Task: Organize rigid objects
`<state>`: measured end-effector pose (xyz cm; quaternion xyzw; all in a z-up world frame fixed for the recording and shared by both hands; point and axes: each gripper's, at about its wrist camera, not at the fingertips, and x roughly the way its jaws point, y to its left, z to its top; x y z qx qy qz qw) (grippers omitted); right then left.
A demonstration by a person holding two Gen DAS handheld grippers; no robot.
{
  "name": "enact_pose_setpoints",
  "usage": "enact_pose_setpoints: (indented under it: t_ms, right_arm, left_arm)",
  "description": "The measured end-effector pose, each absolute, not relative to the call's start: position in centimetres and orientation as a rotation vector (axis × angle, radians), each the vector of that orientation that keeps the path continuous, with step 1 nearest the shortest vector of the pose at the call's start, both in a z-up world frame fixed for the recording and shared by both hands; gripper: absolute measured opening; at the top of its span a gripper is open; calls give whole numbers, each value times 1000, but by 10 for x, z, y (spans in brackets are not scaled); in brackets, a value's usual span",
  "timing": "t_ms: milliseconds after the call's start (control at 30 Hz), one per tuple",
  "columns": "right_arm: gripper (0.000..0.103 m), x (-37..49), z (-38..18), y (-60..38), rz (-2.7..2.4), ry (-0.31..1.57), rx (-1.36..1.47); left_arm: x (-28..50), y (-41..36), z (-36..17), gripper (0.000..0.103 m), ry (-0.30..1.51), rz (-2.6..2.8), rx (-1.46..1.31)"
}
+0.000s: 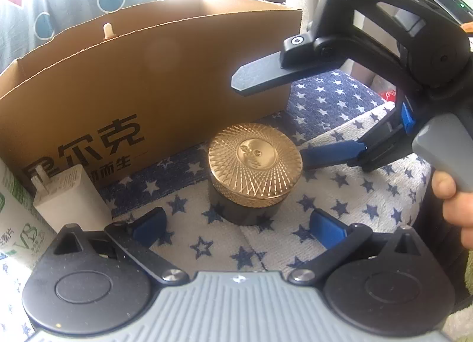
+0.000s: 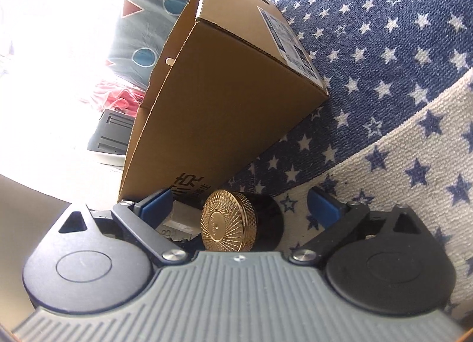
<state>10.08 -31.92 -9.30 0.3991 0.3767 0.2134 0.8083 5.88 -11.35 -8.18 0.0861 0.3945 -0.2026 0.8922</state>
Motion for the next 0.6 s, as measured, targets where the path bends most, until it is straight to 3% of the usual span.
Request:
enact_pose_setpoints:
  t_ms: [600]
  right_arm:
    - [102,100,-92,-310,467,796,803]
  left_arm:
    - [49,-107,-80,103,810,-448,179]
